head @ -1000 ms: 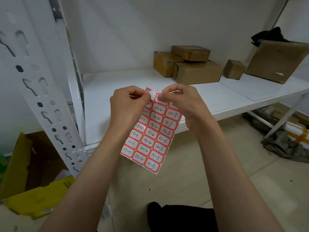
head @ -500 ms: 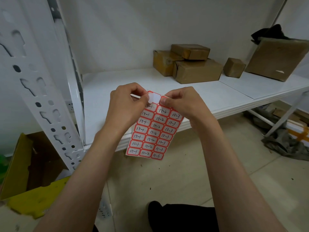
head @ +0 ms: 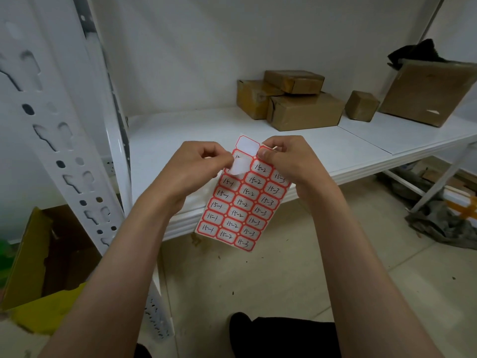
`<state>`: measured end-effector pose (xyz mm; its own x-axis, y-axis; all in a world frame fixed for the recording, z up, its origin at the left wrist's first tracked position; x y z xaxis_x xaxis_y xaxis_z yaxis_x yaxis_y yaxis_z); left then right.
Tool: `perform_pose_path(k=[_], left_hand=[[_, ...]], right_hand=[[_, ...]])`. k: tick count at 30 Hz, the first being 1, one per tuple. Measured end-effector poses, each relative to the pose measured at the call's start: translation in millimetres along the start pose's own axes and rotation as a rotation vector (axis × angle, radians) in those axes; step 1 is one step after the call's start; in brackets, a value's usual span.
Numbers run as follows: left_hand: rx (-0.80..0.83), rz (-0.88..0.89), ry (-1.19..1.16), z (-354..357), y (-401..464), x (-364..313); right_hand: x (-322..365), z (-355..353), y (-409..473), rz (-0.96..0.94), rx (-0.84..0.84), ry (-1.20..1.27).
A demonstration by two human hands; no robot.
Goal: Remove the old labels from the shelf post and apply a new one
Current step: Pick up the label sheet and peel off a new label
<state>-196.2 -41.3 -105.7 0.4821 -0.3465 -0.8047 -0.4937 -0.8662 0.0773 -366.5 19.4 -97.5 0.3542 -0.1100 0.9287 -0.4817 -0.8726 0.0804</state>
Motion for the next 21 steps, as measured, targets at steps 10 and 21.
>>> perform_pose_path(k=[10, 21], left_hand=[[-0.088, -0.107, -0.11, 0.0, 1.3, 13.6], [-0.408, -0.343, -0.654, -4.9, 4.5, 37.5]], right_hand=[[-0.5, -2.6, 0.4, 0.016, -0.082, 0.13], [-21.1, 14.9, -3.0, 0.26, 0.17, 0.088]])
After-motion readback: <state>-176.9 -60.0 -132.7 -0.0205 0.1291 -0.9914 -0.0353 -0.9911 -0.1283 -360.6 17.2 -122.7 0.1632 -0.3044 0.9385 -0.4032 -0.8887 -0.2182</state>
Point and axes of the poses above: each hand's wrist, its own y-axis towards the middle knuckle, its own z-axis out of the palm, x = y × z, the point moved 8 cm from there along y, towards the middle knuckle, and after that the axes turned 11 degrees about y, right-handed, at the moved point
